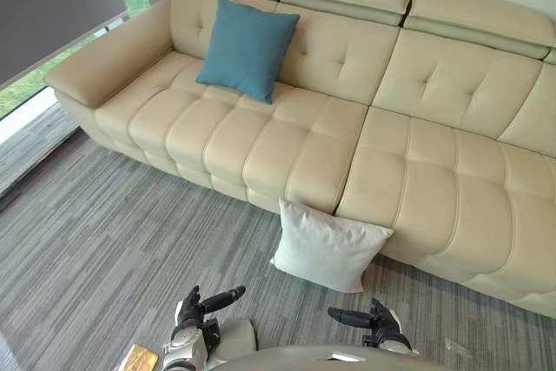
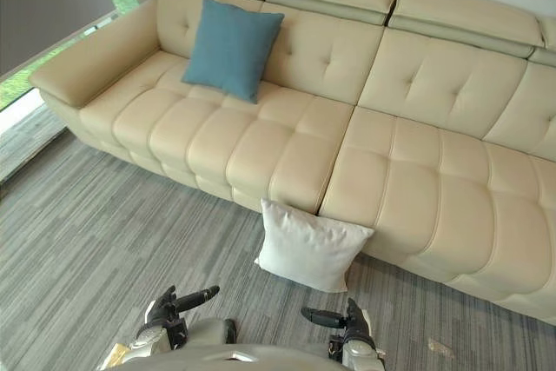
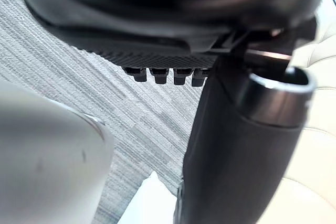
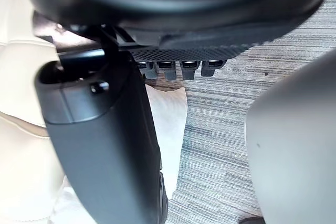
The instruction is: Pick up cushions and gather them together orderly.
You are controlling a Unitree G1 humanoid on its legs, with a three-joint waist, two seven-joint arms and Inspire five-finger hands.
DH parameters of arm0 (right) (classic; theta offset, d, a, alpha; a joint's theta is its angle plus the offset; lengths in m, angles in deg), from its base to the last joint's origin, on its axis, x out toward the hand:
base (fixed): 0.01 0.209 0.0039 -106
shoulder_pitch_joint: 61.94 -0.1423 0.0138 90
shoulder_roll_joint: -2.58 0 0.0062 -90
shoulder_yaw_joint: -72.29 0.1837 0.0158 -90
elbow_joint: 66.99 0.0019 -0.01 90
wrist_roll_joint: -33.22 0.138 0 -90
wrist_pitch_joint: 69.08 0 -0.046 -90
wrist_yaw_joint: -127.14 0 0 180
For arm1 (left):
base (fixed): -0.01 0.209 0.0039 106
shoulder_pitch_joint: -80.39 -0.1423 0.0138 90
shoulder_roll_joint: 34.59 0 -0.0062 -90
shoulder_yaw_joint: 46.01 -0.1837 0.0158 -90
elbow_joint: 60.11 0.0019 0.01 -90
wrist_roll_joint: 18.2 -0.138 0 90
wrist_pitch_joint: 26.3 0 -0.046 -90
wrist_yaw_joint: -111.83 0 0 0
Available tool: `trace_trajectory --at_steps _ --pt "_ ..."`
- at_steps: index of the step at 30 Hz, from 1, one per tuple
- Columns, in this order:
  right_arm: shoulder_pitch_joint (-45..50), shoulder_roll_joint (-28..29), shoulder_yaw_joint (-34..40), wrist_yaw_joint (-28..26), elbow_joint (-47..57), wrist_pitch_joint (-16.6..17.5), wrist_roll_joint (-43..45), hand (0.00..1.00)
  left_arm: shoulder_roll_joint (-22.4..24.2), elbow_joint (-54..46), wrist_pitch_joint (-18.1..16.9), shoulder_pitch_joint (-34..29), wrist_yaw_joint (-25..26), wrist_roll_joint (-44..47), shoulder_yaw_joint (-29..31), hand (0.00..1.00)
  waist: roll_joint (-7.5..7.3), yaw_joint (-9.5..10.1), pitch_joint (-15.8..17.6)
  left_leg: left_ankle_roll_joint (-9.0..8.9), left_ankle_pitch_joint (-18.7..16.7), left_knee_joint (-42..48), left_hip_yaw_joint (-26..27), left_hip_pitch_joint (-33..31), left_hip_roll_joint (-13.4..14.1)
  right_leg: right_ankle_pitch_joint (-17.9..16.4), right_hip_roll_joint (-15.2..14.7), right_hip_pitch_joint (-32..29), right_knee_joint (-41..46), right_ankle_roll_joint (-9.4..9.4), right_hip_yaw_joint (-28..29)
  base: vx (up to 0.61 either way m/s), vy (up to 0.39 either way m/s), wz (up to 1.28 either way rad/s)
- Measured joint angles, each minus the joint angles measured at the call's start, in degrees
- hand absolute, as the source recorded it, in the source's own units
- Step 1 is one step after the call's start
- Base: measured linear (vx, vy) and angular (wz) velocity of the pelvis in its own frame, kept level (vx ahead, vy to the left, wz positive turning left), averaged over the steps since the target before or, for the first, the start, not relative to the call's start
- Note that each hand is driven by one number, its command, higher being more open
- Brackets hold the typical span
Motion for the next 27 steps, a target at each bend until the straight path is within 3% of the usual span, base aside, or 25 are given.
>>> trace_trajectory --at_steps 2,3,4,5,6,7,9,10,11,12,16,21,27 --pt "-1.05 -0.09 0.04 -0.26 0.02 -0.02 -0.13 1.00 0.87 1.21 0.31 -0.11 -0.01 0.09 0.17 1.00 1.84 0.82 -0.35 0.33 0.21 4.16 3.43 1.94 2.04 4.07 0.10 -1.22 4.02 -0.23 -1.68 0.30 0.117 -1.25" --pt "-1.71 0.03 0.15 -0.09 -0.14 -0.06 -0.15 1.00 0.63 0.78 0.21 0.47 -0.51 0.12 0.33 1.00 1.14 1.12 0.97 1.93 -0.37 13.27 3.63 -1.64 2.38 5.60 -1.43 -1.26 7.06 -1.06 -3.10 0.20 0.123 -1.10" --pt "-1.38 0.48 0.06 0.18 -0.45 -0.18 -0.19 1.00 0.11 0.02 -0.07 -0.11 -0.76 -0.01 0.02 1.00 0.10 1.19 0.09 3.21 -1.68 1.30 2.50 0.09 -0.62 5.12 -4.32 -2.67 9.94 -0.42 -5.04 0.09 0.093 -0.58" --pt "-1.38 0.45 0.04 0.22 -0.36 -0.18 -0.18 1.00 0.17 -0.09 -0.10 -0.20 -0.72 -0.01 -0.06 1.00 0.57 1.13 -0.36 3.65 -0.09 -1.41 2.41 0.69 -0.69 5.08 -4.39 -3.06 10.47 -0.29 -5.43 -0.02 0.079 -0.61" --pt "-1.47 -0.30 -0.30 0.20 -0.14 0.28 -0.46 1.00 0.82 -0.39 -0.41 -0.16 -0.07 0.02 -0.91 1.00 1.41 0.42 -0.22 -0.12 6.11 -7.14 3.02 2.56 0.72 2.30 -5.22 -4.65 14.26 0.17 -10.22 0.04 0.037 -0.71" --pt "-1.97 0.25 -1.43 -0.32 -0.02 0.24 -1.20 1.00 1.14 -0.13 -0.25 -0.21 0.16 0.02 -1.07 1.00 2.49 0.50 -0.56 -0.13 6.10 -8.98 3.08 4.33 1.39 0.34 -4.89 -6.39 13.42 -0.07 -13.80 0.06 -0.002 -0.89" --pt "-3.09 0.77 -1.60 -0.62 -0.02 0.37 -1.22 1.00 1.85 0.66 0.24 0.44 -0.07 -0.02 -1.51 1.00 4.18 0.28 0.39 -0.16 6.08 -11.92 3.06 7.60 3.57 -1.36 -1.44 -7.52 9.83 -1.02 -16.66 0.16 -0.126 -0.60" --pt "-3.27 1.16 -1.65 -0.60 0.05 0.62 -1.24 1.00 1.54 0.97 0.29 0.45 -0.15 -0.08 -2.72 1.00 4.23 -0.13 0.46 -0.17 6.08 -12.35 3.13 8.49 4.56 -0.56 1.05 -7.07 3.07 -1.45 -16.64 0.24 -0.282 -0.25" --pt "-2.95 1.51 -1.67 -0.53 -0.03 0.65 -1.24 1.00 0.99 0.98 0.40 0.41 -0.46 -0.28 -2.86 1.00 3.27 -0.22 0.03 -0.18 6.07 -12.35 3.22 8.60 4.35 2.31 1.78 -6.64 -1.76 -2.39 -16.15 0.17 -0.226 0.01" --pt "-3.05 1.32 -1.61 -0.57 -0.02 0.45 -1.17 1.00 0.90 1.29 0.39 0.60 -0.80 -0.59 -2.99 1.00 2.96 -0.48 -0.04 -0.61 5.83 -12.36 2.68 9.07 4.26 4.32 2.36 -5.80 -2.12 -2.27 -15.94 0.22 -0.273 0.12" --pt "-2.45 -1.86 -0.82 -0.14 -0.72 0.48 -1.21 1.00 3.28 1.50 0.36 0.20 -1.17 -1.07 -3.21 1.00 6.09 -0.29 -0.32 -1.96 7.35 -15.13 2.28 12.32 6.87 4.24 5.56 -2.71 -3.49 -3.44 -17.30 0.14 -0.184 0.03" --pt "-0.13 -3.44 0.01 -0.08 -0.69 0.19 -1.05 1.00 3.18 1.36 0.37 0.16 -1.26 -1.18 -3.27 1.00 5.78 -0.33 -0.16 -1.95 9.22 -16.21 1.86 13.40 6.67 4.23 6.00 0.23 -6.53 -3.46 -18.71 0.08 -0.046 0.11" --pt "0.49 -2.47 0.38 -0.15 -0.65 0.12 -1.15 1.00 1.96 0.33 0.38 -0.30 -1.21 -1.19 -3.42 1.00 3.74 -0.37 -0.02 -2.32 9.45 -16.06 0.00 13.85 5.19 4.54 4.63 2.98 -9.10 -3.03 -19.98 0.01 0.057 0.14"
